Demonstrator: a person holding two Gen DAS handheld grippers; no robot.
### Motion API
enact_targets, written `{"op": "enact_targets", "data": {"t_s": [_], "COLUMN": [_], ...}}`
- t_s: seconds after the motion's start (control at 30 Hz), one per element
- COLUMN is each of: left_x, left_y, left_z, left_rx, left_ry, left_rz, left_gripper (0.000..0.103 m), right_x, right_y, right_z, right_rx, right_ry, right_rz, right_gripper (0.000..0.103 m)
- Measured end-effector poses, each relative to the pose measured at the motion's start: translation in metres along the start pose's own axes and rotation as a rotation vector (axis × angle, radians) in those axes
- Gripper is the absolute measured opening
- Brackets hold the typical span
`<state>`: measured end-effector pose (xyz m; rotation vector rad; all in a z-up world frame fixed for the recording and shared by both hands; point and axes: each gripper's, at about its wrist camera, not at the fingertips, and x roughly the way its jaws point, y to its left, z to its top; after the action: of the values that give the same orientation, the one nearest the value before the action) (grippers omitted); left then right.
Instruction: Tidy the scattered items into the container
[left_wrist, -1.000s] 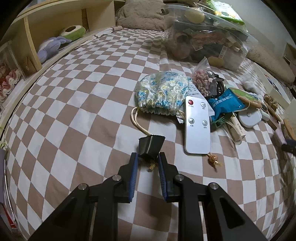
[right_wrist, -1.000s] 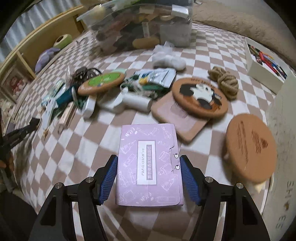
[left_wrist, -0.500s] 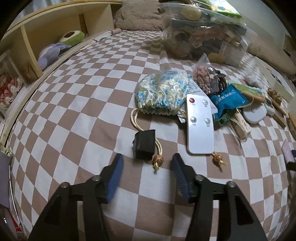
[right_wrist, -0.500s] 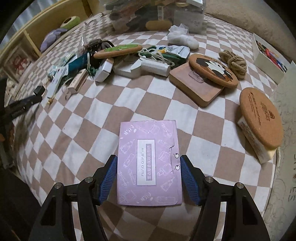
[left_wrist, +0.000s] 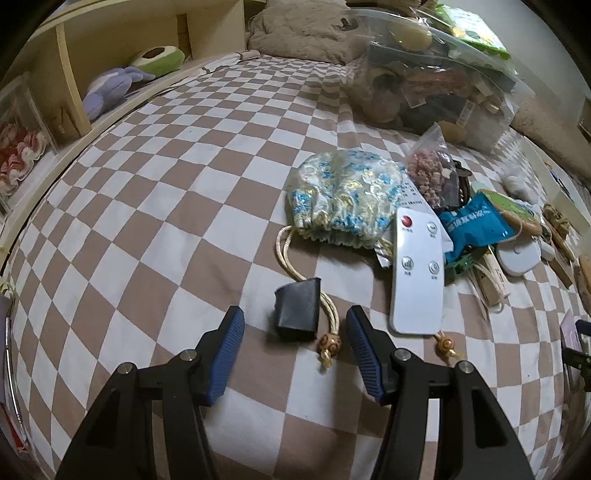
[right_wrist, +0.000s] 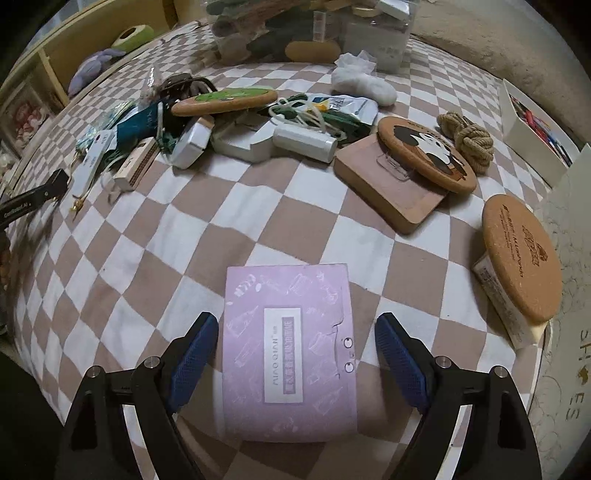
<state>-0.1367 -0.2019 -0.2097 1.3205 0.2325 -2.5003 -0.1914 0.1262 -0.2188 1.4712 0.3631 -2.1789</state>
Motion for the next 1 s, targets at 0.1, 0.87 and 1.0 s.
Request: {"op": "enact_targets", "data": {"t_s": [0.1, 0.87, 1.0], "left_x": [0.0, -0.034, -0.049], "left_y": [0.007, -0.017, -0.028], "left_z": [0.004, 0.012, 0.016], "left_rx": [-0.046, 0.047, 0.054], "left_ry": [-0.009, -0.123, -0.169], "left_rz": [-0.012, 0.003, -0.016], "left_gripper": [0.043, 0.023, 0.023], "right_x": [0.0, -0.018, -0.029], "right_y": [0.0, -0.006, -0.011], "right_z": [-0.001, 0.004, 0.002], "right_rx": [-0.005, 0.047, 0.073], "right_ry": [0.0, -0.087, -0.116], "right_rz": [0.0, 0.049, 0.067], "right_gripper": [0.087, 0.068, 0.068]}}
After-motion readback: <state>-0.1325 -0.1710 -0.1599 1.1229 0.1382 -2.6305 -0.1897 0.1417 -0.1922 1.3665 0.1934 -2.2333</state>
